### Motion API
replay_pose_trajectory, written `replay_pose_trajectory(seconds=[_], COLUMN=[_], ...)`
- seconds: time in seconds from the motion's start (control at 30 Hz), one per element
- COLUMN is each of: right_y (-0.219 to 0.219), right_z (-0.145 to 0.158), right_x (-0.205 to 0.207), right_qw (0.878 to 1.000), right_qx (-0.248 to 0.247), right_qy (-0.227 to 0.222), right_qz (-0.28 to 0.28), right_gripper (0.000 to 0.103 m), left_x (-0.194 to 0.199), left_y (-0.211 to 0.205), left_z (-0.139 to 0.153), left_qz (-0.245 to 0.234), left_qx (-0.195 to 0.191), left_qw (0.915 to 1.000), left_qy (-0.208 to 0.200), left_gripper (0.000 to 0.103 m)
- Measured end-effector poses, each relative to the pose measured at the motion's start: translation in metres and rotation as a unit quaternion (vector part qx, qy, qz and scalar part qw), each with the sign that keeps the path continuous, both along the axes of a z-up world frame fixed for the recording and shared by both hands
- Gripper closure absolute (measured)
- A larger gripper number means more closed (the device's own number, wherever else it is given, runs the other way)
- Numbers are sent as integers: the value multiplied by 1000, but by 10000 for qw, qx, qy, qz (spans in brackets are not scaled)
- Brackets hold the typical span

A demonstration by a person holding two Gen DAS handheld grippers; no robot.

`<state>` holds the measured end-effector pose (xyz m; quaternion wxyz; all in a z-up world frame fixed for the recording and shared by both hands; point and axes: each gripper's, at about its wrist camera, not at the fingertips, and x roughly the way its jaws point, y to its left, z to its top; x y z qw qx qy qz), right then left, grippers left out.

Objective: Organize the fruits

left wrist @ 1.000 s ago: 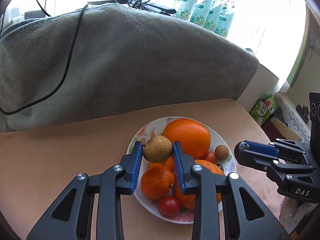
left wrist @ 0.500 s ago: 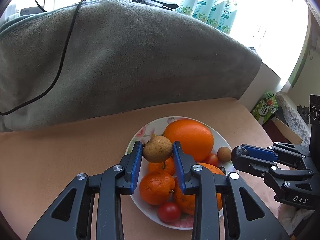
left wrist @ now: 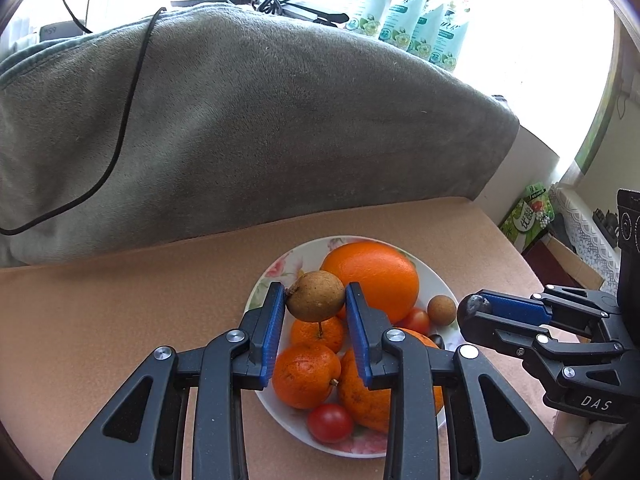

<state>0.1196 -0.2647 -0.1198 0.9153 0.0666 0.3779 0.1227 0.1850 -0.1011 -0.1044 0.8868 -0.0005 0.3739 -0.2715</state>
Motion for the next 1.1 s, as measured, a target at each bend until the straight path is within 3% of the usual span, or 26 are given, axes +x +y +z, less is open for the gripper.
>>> replay_pose_trajectory(seconds=[0.1,0.17,0.4,0.47,0.63,0.73,0.83,0.97,1.1], right_y=[1,2,5,5,5,7,9,11,9], right_z=[1,4,9,10,14,18,22,27,31], right_x=[-1,-2,-7,-10,-16,-22,-30,-40,-50], right_qw=[10000,10000,9998,9997,9997,9994,9989,9983,9977], right_qx=[2,-30,-103,-101,-111,-164,-223,-264,-257], right_qy=[-26,-83,-182,-199,-237,-313,-405,-501,-585], right_qz=[8,20,63,51,21,-14,-35,-101,-211], right_gripper=[68,55,54,54,53,44,37,30,24], left_x=[-1,-2,-7,-9,-14,-22,-30,-43,-57], left_y=[2,3,6,7,9,12,16,24,30], left_z=[1,2,10,12,16,20,23,27,30], left_qz=[12,18,30,37,41,60,74,140,195], left_qx=[-4,-2,-30,-47,-68,-83,-113,-159,-135], left_qw=[10000,10000,9999,9999,9998,9996,9994,9991,9988], left_qy=[-21,-31,-125,-154,-204,-273,-316,-375,-433], left_gripper=[73,70,67,61,58,48,47,33,33])
